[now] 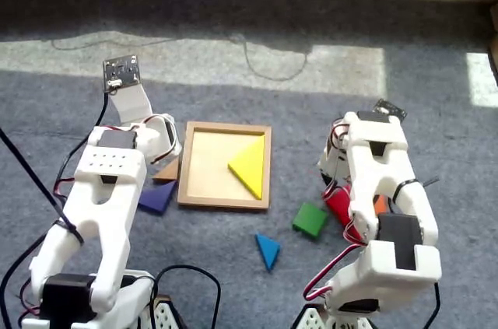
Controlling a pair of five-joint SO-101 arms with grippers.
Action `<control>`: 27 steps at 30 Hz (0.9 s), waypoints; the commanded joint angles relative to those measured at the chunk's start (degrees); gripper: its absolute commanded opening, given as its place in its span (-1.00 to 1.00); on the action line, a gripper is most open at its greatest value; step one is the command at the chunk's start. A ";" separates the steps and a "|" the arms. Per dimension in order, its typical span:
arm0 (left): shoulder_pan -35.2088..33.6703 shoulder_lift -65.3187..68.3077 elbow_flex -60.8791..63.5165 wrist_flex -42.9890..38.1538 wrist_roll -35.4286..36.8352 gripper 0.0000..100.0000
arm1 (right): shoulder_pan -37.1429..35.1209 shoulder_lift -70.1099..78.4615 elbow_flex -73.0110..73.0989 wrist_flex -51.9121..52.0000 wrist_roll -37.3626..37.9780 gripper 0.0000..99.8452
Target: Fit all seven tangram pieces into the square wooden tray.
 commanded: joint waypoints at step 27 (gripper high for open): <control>-0.48 -1.71 -0.40 -0.97 0.18 -0.56 | -4.09 -0.22 -2.51 16.31 22.51 -0.42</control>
